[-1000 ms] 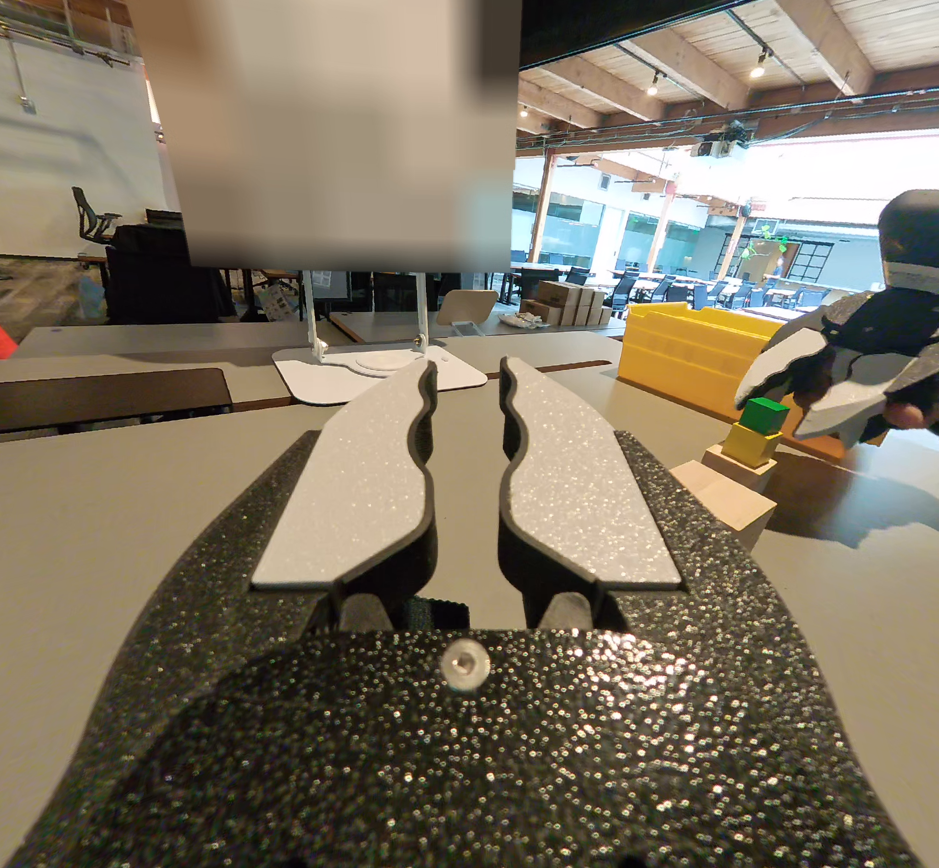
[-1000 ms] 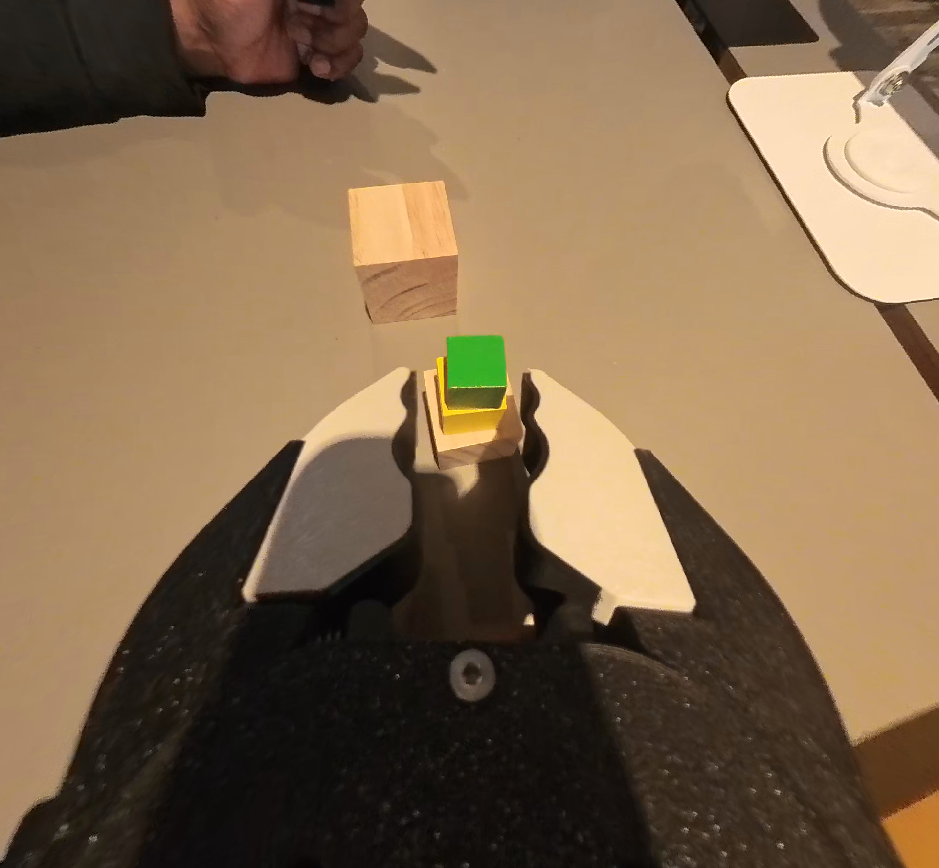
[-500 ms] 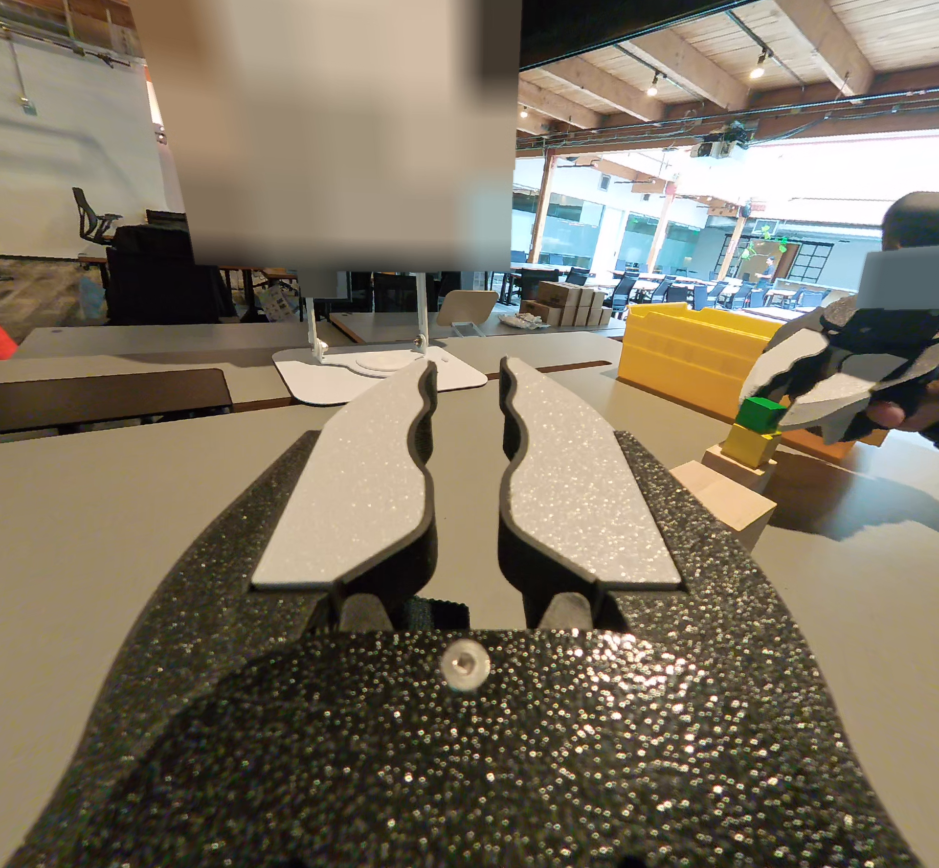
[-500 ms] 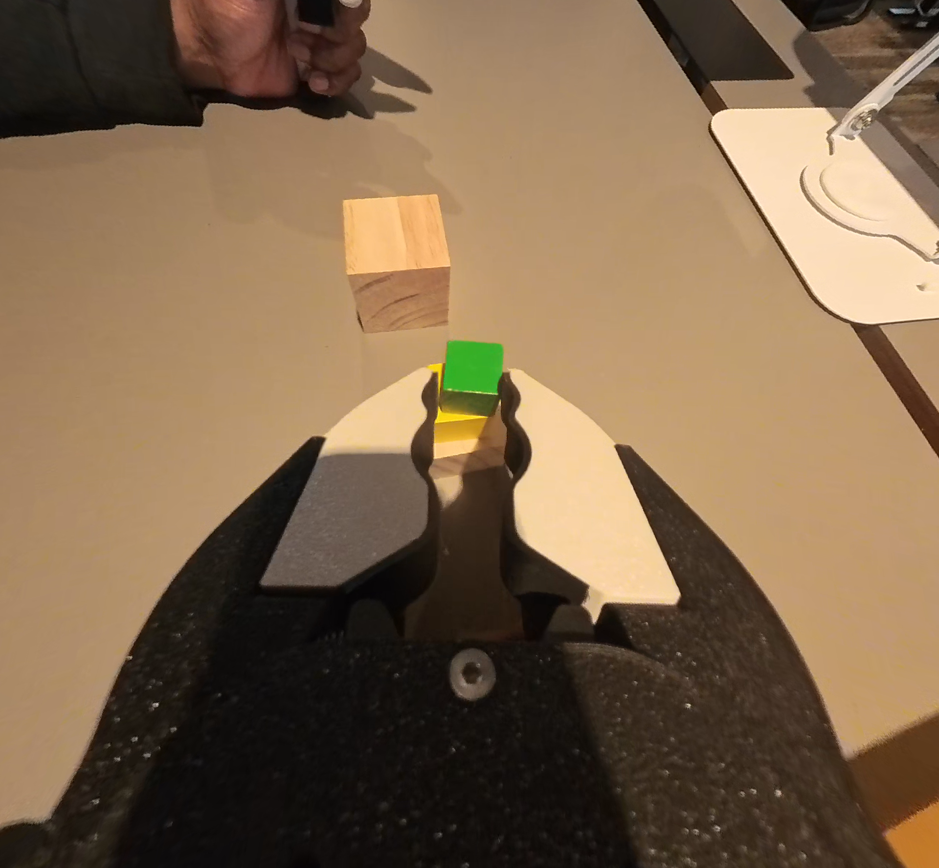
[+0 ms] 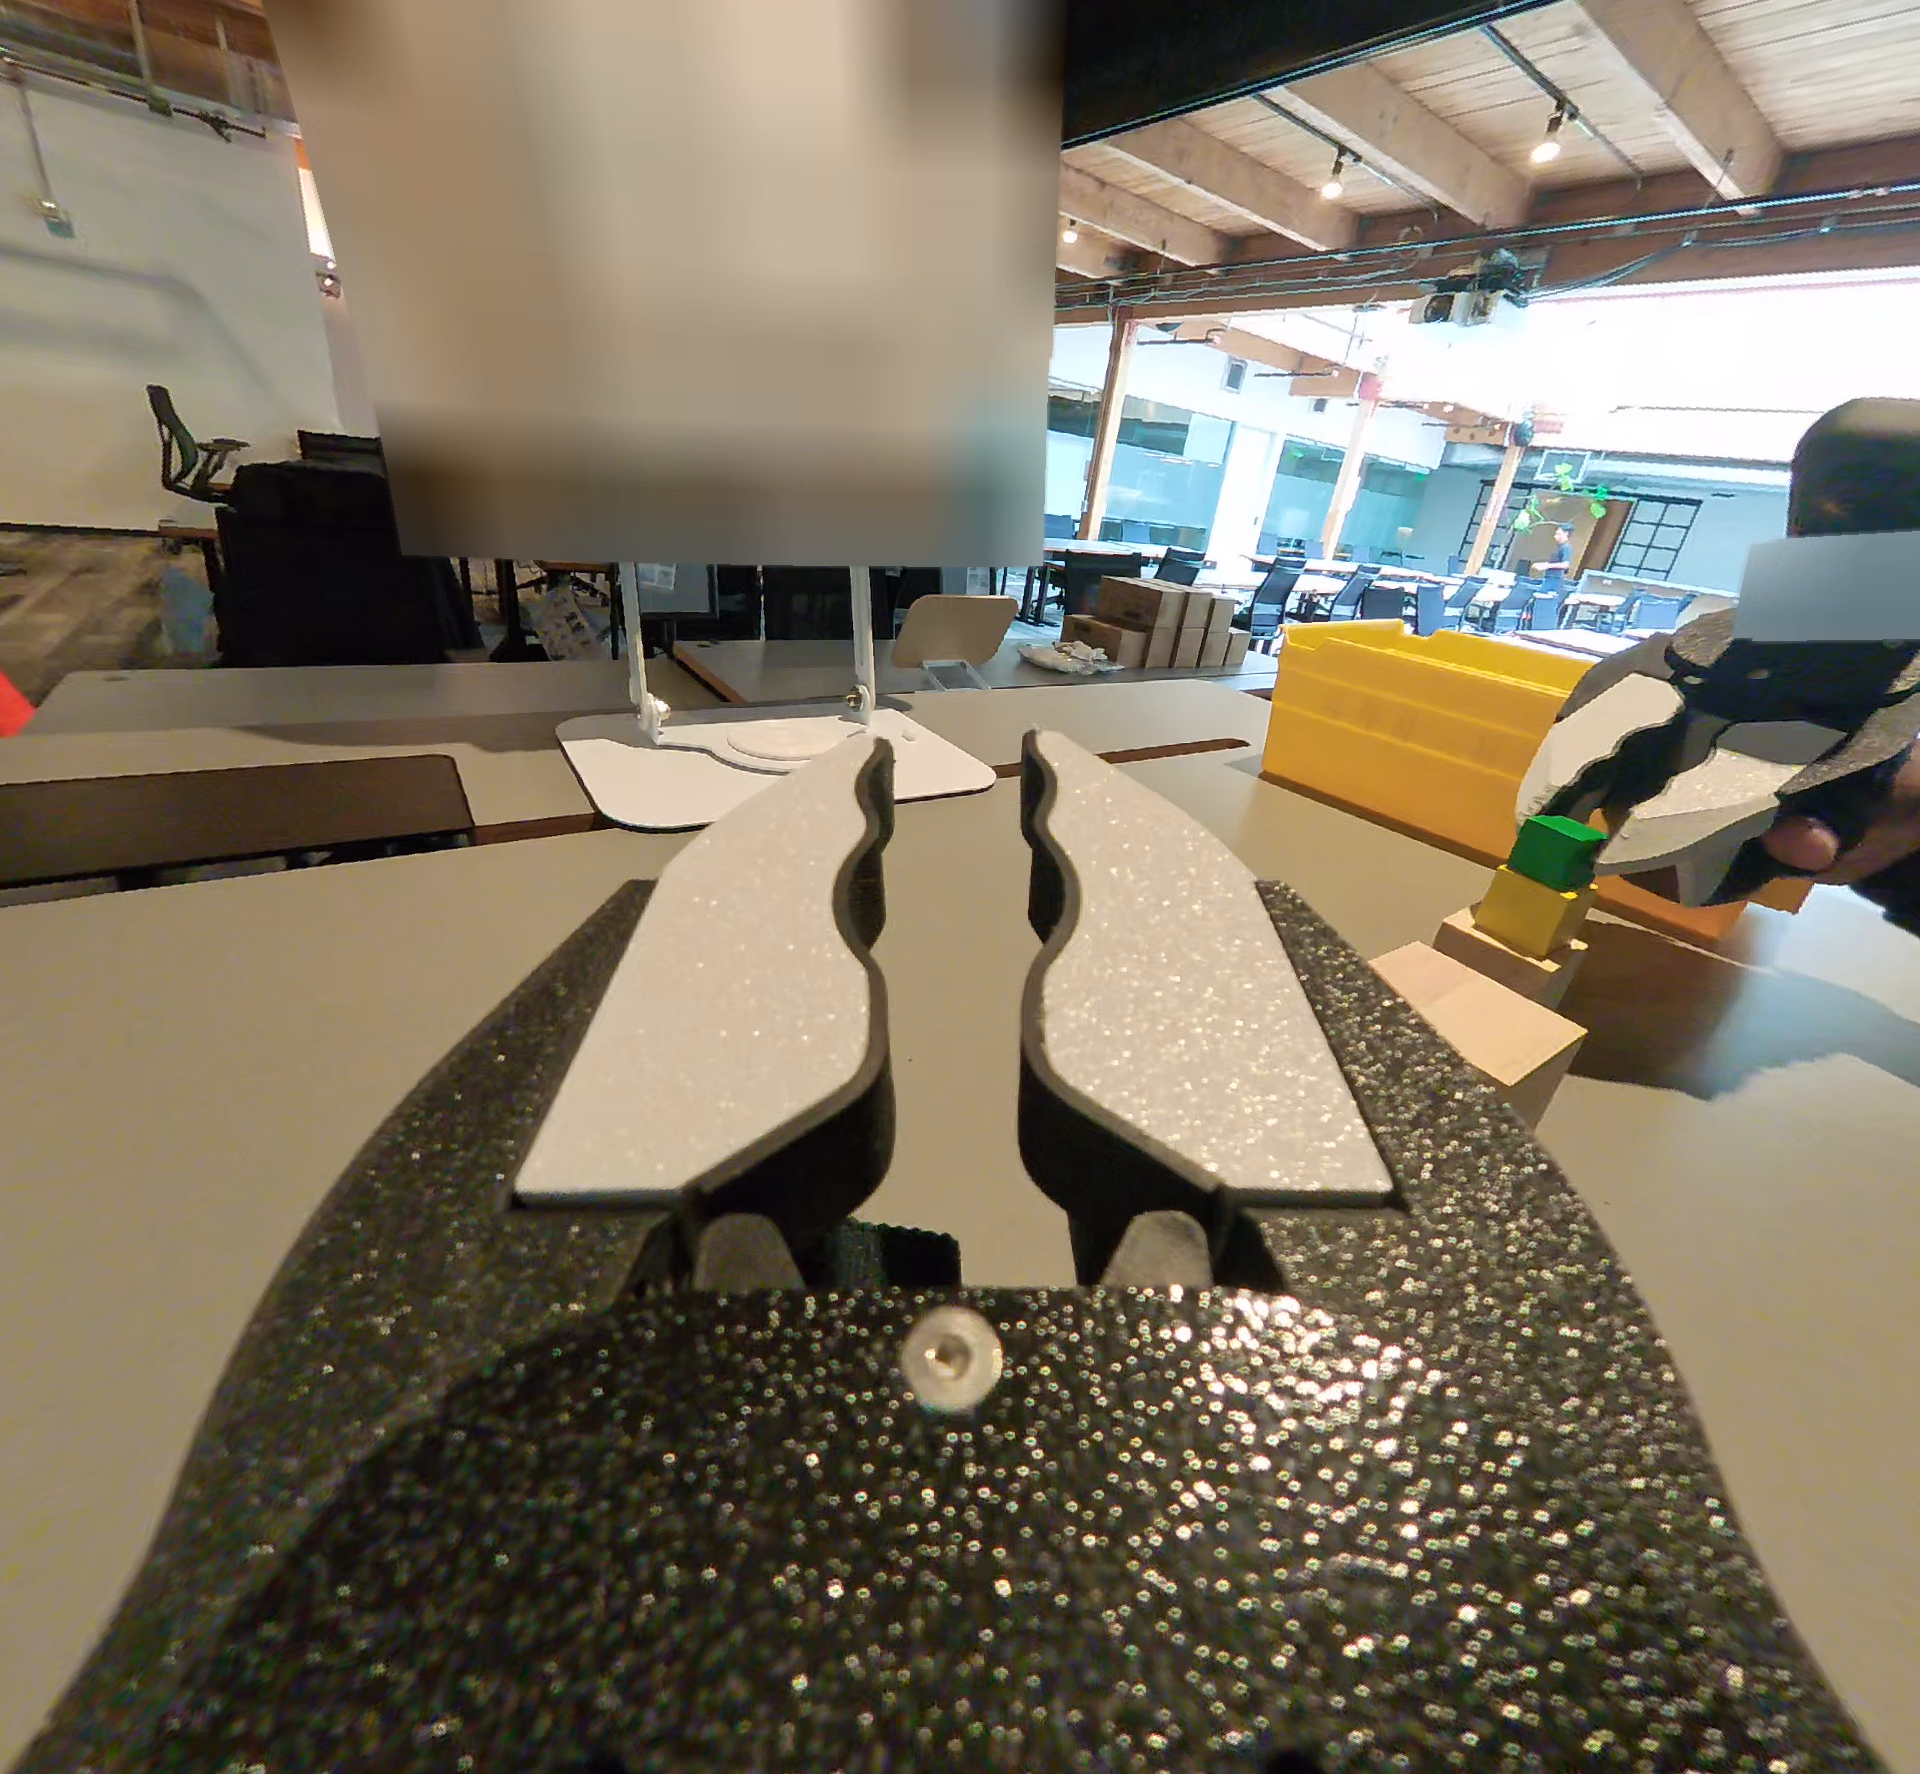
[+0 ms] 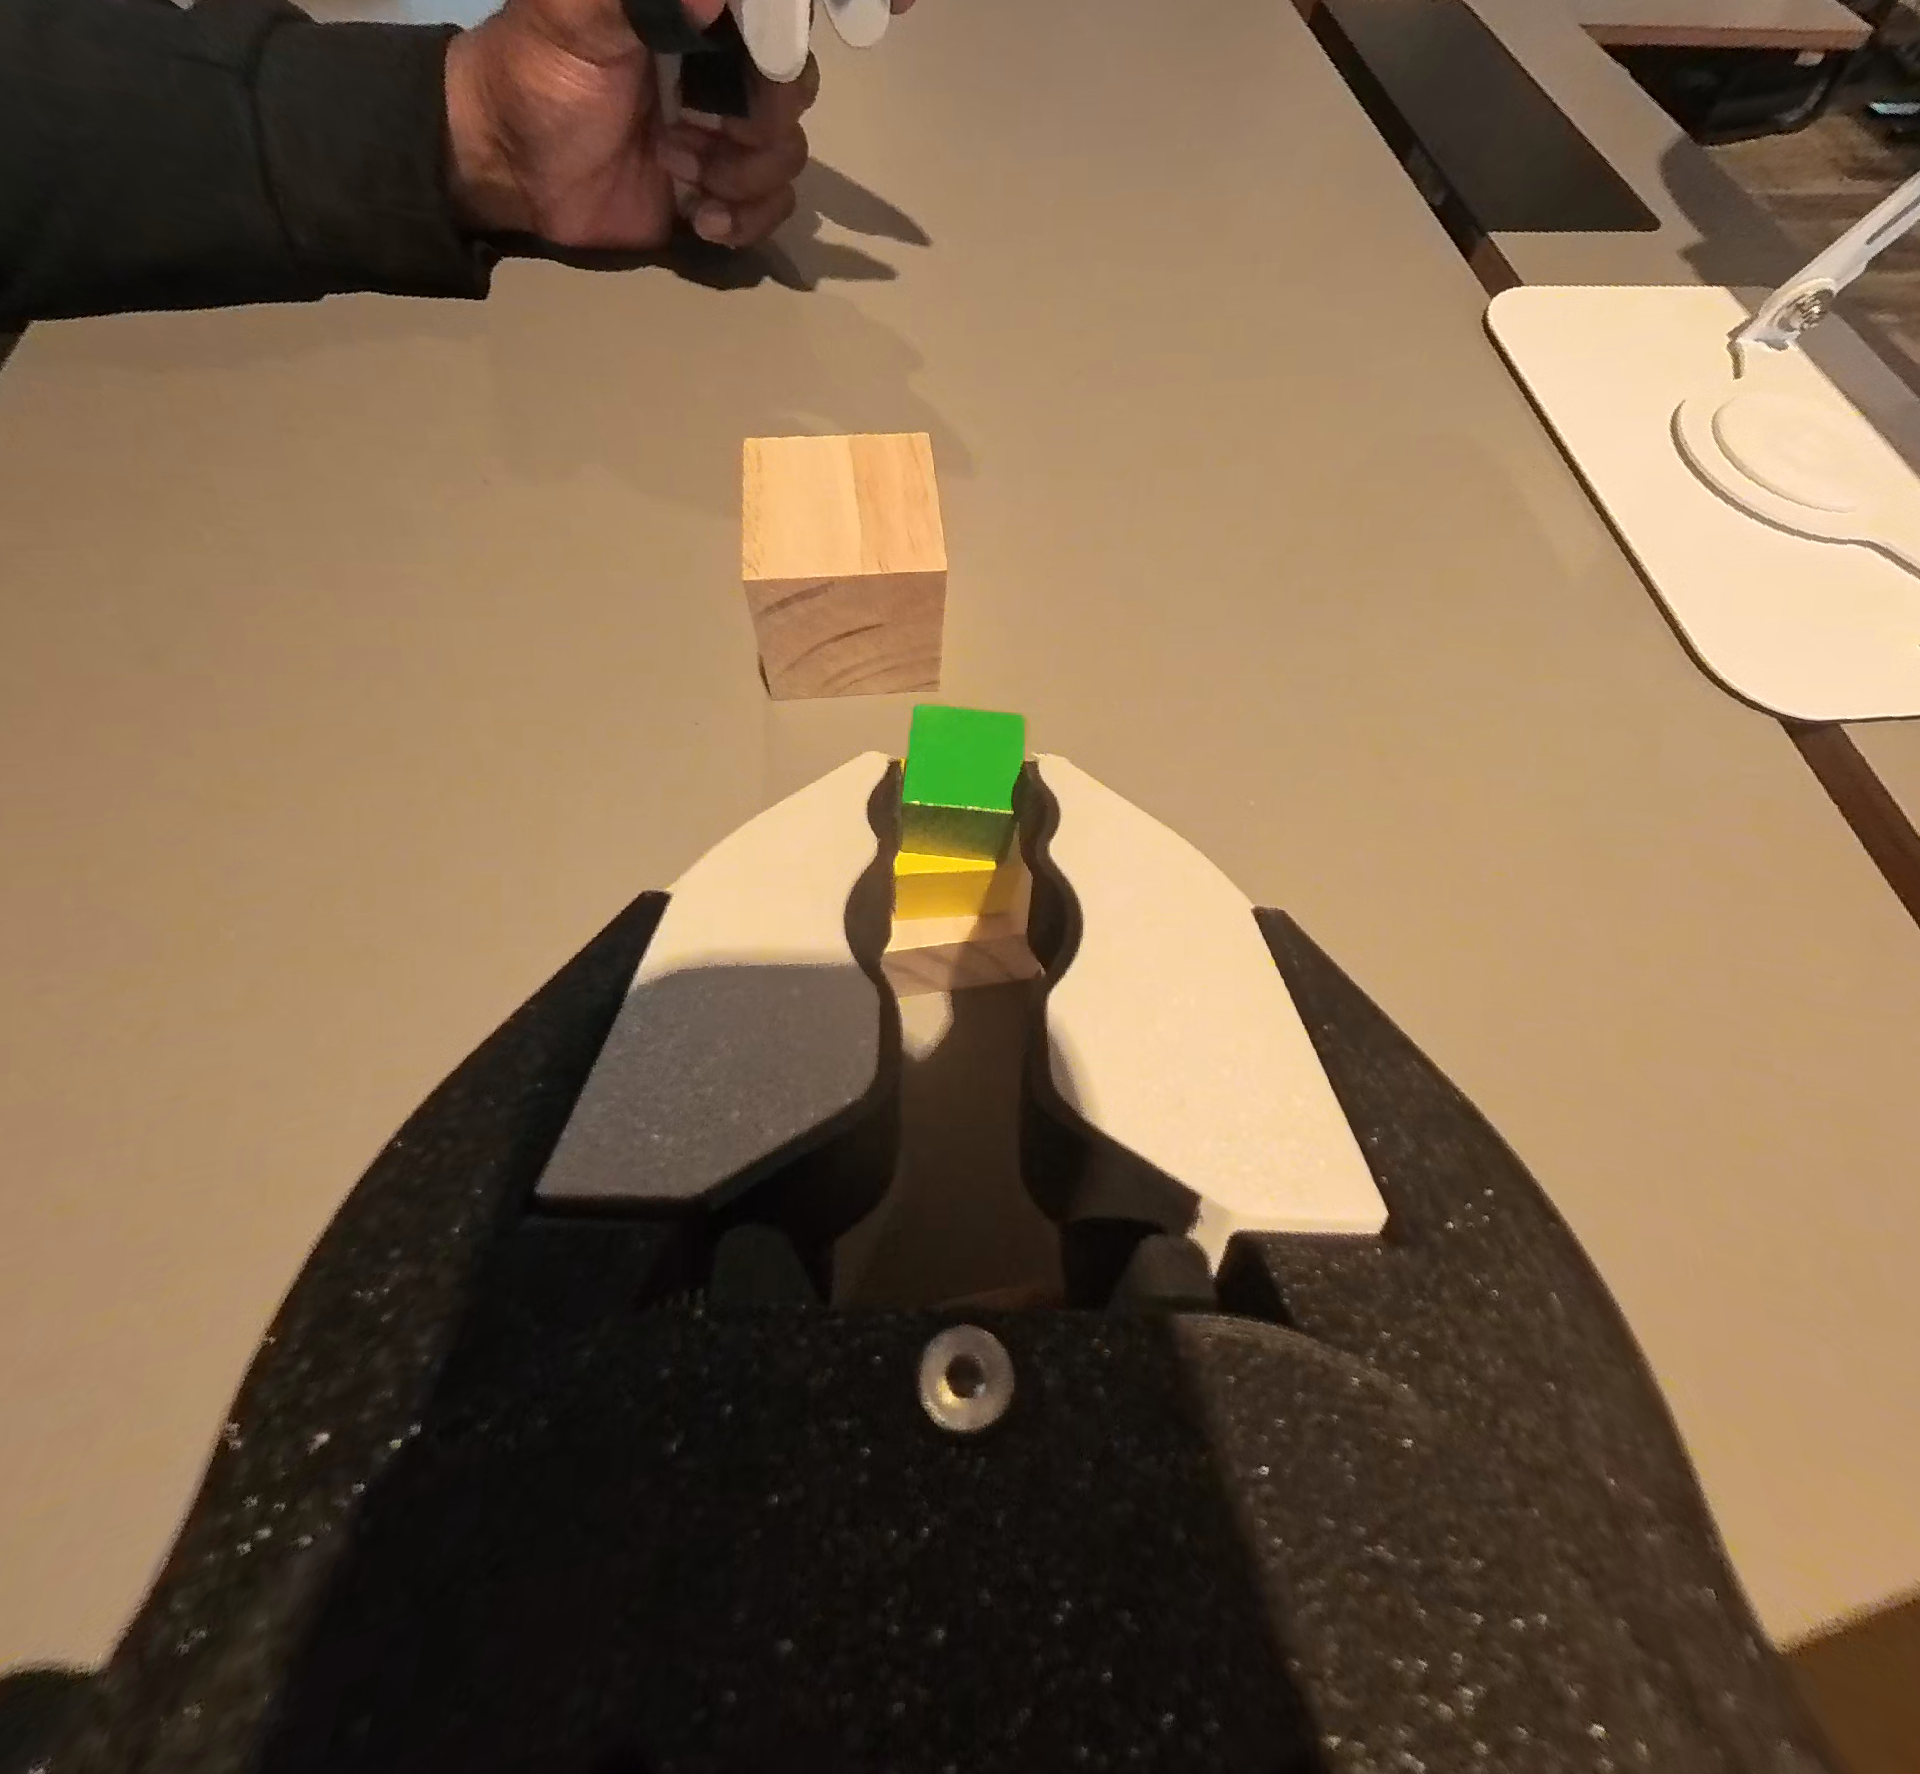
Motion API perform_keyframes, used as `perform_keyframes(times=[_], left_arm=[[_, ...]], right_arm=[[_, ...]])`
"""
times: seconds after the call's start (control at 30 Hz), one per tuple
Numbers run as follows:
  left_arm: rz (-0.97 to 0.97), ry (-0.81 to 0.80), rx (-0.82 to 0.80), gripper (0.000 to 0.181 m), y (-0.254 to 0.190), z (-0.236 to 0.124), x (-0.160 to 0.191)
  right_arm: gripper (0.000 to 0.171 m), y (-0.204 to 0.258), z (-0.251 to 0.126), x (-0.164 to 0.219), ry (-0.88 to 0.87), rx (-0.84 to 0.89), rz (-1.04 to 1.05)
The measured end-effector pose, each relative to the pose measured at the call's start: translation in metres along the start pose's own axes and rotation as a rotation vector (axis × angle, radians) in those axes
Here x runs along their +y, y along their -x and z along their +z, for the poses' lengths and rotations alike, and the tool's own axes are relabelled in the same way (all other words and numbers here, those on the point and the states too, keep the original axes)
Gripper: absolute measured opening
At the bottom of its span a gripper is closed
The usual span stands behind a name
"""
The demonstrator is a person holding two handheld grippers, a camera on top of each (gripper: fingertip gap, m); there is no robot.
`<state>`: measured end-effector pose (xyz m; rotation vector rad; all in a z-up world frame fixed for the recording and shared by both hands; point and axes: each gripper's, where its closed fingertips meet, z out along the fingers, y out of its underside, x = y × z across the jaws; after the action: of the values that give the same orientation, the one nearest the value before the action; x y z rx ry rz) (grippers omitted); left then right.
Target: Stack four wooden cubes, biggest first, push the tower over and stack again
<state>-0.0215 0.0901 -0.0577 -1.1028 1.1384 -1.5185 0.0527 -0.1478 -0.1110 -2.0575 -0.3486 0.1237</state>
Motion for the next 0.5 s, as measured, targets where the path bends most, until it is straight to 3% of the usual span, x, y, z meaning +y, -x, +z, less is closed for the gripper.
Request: perform_keyframes(times=[0.5], left_arm=[[-0.002, 0.002, 0.001, 0.022, 0.0, 0.0003, 0.0004]], right_arm=[[0.021, 0.0008, 0.0001, -0.0003, -0.024, -0.037, -0.022]])
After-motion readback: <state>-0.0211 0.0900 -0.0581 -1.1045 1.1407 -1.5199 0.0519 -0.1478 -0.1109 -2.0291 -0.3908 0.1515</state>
